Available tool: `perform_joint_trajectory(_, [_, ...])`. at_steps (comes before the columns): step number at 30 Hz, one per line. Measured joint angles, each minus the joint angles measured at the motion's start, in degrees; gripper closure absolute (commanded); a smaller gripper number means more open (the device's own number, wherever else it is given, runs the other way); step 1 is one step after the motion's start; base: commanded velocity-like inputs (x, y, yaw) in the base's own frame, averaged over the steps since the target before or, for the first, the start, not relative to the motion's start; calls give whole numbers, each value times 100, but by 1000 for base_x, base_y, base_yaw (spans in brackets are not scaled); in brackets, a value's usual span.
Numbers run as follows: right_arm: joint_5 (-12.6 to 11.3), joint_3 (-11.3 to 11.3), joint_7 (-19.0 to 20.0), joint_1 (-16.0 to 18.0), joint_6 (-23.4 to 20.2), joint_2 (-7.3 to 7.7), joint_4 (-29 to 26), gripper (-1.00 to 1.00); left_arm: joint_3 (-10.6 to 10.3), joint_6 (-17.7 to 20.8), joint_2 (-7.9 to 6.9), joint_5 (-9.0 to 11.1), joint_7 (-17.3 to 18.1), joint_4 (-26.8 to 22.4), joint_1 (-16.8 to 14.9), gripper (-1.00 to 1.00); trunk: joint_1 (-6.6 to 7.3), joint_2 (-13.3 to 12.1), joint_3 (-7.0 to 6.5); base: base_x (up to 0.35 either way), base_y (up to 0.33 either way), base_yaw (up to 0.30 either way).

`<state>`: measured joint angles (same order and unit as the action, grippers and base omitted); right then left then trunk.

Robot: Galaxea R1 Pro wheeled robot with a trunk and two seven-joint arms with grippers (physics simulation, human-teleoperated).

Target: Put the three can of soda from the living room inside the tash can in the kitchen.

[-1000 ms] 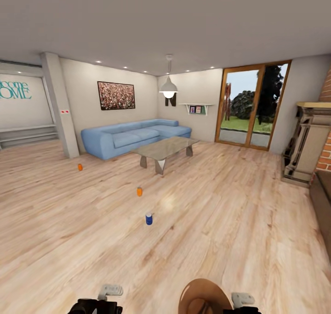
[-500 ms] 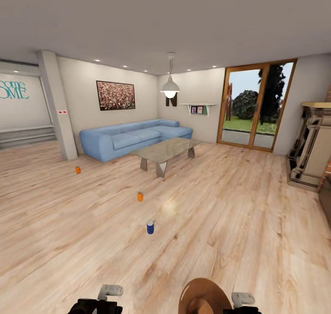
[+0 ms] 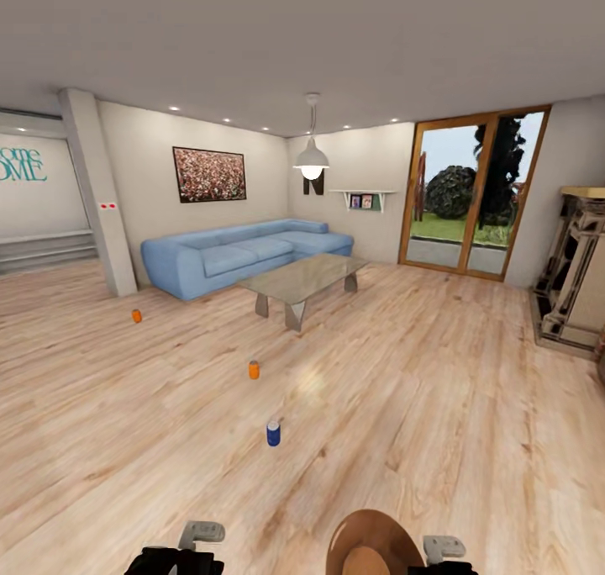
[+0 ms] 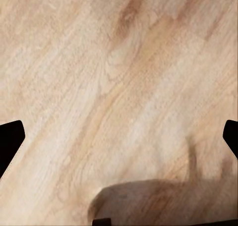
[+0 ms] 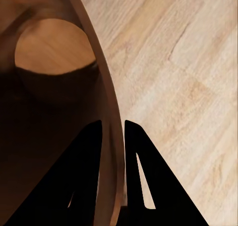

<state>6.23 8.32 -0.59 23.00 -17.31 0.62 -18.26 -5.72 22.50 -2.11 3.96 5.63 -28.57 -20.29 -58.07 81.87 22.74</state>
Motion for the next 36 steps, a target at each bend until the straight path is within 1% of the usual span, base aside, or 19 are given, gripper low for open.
perform_joint_trajectory(36, [-1, 2, -1, 0, -2, 0, 4, 100, -5, -9, 0, 7, 0, 0, 1, -100, 0, 0, 0, 300, 0, 0])
